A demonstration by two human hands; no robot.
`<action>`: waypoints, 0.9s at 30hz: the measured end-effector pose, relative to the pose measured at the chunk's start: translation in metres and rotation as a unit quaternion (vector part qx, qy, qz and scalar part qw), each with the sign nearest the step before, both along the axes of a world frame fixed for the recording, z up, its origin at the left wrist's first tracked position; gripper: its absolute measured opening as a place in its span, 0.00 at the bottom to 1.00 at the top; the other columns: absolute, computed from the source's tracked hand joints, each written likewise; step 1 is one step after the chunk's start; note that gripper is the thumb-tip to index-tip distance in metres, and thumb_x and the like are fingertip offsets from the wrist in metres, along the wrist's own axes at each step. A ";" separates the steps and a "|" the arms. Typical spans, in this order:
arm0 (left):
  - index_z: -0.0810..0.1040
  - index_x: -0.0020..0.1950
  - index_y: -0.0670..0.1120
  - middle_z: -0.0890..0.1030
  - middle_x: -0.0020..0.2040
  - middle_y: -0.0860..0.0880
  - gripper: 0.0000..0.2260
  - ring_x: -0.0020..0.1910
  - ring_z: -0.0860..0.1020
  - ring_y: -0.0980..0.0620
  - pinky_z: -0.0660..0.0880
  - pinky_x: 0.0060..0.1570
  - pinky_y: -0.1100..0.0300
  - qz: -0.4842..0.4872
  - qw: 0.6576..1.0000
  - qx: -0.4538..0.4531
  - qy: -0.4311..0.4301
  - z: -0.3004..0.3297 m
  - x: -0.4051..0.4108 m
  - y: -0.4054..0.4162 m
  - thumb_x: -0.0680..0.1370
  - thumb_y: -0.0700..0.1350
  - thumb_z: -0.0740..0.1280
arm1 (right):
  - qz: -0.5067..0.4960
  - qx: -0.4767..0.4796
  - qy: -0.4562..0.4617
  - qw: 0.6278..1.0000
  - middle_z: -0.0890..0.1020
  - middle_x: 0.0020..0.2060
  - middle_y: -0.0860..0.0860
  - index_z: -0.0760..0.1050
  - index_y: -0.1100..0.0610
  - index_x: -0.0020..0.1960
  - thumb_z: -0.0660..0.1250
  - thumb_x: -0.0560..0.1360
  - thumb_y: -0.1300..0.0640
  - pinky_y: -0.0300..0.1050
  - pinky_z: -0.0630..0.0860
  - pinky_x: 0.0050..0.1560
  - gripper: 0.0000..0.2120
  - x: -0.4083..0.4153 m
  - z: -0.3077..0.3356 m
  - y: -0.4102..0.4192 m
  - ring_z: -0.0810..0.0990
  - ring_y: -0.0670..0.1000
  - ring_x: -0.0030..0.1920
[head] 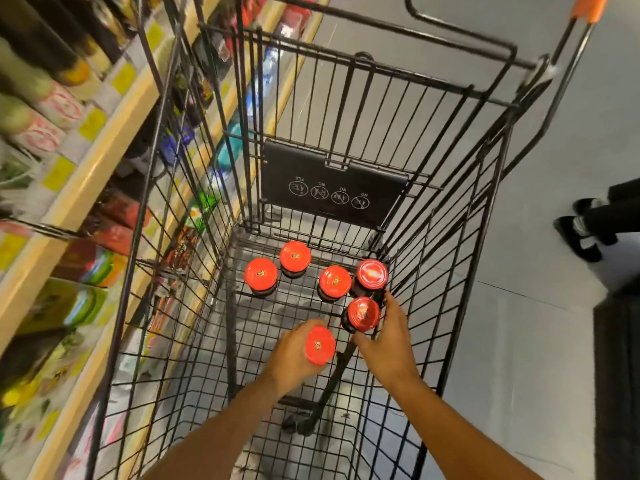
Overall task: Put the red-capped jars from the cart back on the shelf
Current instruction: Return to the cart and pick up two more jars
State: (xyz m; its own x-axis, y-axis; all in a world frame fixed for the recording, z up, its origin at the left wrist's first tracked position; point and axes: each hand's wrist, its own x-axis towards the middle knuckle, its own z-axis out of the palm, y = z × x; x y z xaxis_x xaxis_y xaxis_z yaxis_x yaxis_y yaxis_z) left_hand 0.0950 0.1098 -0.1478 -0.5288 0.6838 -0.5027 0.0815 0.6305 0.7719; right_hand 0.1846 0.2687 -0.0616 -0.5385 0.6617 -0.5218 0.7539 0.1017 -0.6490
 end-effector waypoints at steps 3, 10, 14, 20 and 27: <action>0.72 0.63 0.58 0.78 0.56 0.56 0.33 0.55 0.77 0.55 0.72 0.49 0.70 0.019 1.000 -0.024 0.006 0.027 -0.021 -0.023 0.63 0.43 0.82 | -0.010 -0.015 -0.031 0.999 0.67 0.70 0.51 0.57 0.51 0.79 0.78 0.69 0.63 0.50 0.66 0.73 0.46 -0.005 -0.005 0.001 0.66 0.51 0.72; 0.74 0.63 0.55 0.80 0.52 0.61 0.32 0.49 0.79 0.65 0.77 0.48 0.68 0.053 0.994 0.024 0.091 0.088 -0.064 -0.065 0.62 0.46 0.83 | -0.057 -0.045 -0.038 0.997 0.71 0.69 0.54 0.60 0.52 0.76 0.83 0.61 0.63 0.55 0.70 0.69 0.50 -0.025 -0.037 0.006 0.73 0.56 0.68; 0.73 0.62 0.61 0.80 0.54 0.61 0.33 0.53 0.79 0.61 0.76 0.50 0.68 0.068 0.989 0.025 0.130 0.102 -0.074 -0.072 0.62 0.47 0.83 | -0.109 -0.068 -0.042 0.991 0.73 0.66 0.55 0.61 0.57 0.75 0.84 0.60 0.63 0.53 0.70 0.69 0.50 -0.031 -0.055 0.004 0.73 0.58 0.67; 0.73 0.62 0.61 0.79 0.55 0.63 0.33 0.54 0.77 0.67 0.73 0.48 0.75 0.093 0.987 0.025 0.130 0.106 -0.069 -0.079 0.62 0.50 0.84 | -0.176 -0.053 -0.066 0.981 0.75 0.54 0.51 0.68 0.55 0.67 0.83 0.63 0.60 0.49 0.74 0.58 0.38 -0.027 -0.076 0.002 0.75 0.55 0.54; 0.73 0.64 0.57 0.80 0.56 0.60 0.34 0.54 0.79 0.61 0.79 0.52 0.63 0.092 0.985 0.047 0.136 0.120 -0.060 -0.086 0.62 0.51 0.83 | -0.112 -0.001 -0.082 0.990 0.81 0.53 0.56 0.72 0.59 0.63 0.83 0.62 0.55 0.51 0.79 0.53 0.34 -0.020 -0.070 -0.009 0.80 0.59 0.52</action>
State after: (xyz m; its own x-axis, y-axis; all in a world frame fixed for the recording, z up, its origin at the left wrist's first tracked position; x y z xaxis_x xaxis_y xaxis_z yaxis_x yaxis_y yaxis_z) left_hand 0.0346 0.0233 -0.0276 -0.7548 0.6005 -0.2640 0.1852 0.5811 0.7925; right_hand 0.1651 0.2592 -0.1315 -0.2856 0.7535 -0.5922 0.8531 -0.0817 -0.5154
